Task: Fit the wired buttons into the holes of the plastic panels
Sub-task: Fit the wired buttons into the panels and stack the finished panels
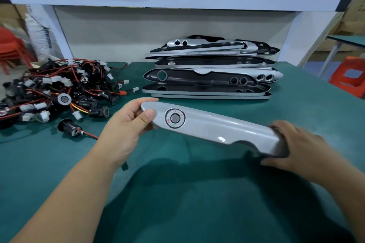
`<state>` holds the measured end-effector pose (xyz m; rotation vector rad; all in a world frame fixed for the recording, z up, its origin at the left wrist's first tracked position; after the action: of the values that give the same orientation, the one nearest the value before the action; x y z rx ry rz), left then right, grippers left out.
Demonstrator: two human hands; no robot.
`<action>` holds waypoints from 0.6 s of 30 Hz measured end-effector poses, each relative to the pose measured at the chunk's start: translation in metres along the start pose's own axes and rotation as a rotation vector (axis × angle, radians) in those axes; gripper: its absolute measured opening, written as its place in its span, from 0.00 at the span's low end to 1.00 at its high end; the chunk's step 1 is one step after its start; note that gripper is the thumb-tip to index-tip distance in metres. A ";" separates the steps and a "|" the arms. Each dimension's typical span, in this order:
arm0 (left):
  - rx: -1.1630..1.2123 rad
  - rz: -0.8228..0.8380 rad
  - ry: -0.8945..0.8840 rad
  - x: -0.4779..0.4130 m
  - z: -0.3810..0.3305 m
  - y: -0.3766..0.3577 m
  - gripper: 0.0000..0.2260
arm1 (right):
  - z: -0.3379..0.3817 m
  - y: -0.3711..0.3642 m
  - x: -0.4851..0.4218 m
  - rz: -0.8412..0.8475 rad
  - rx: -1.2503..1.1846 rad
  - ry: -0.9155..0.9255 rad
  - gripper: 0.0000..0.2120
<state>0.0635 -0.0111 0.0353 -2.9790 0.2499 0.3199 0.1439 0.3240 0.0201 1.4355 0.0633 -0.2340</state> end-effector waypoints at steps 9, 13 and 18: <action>-0.259 -0.075 0.054 0.003 0.022 -0.010 0.27 | -0.101 0.001 0.035 -0.267 -0.366 -0.253 0.31; -0.433 -0.200 0.025 0.005 0.026 -0.007 0.28 | -0.093 0.007 0.038 -0.344 -0.349 -0.190 0.30; -0.479 -0.269 0.014 0.007 0.024 -0.010 0.28 | -0.093 0.009 0.038 -0.352 -0.269 -0.192 0.28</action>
<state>0.0667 0.0013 0.0113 -3.4236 -0.2658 0.3714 0.1920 0.4119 0.0092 1.1218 0.1843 -0.6277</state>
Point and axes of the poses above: each hand's wrist, its own x-axis away from the middle knuckle, its own y-axis out of the back of the hand, z = x × y, the point moved 6 cm from there along -x, towards the middle knuckle, and after that the axes turned 3 degrees about -z, right-handed, at the moved point
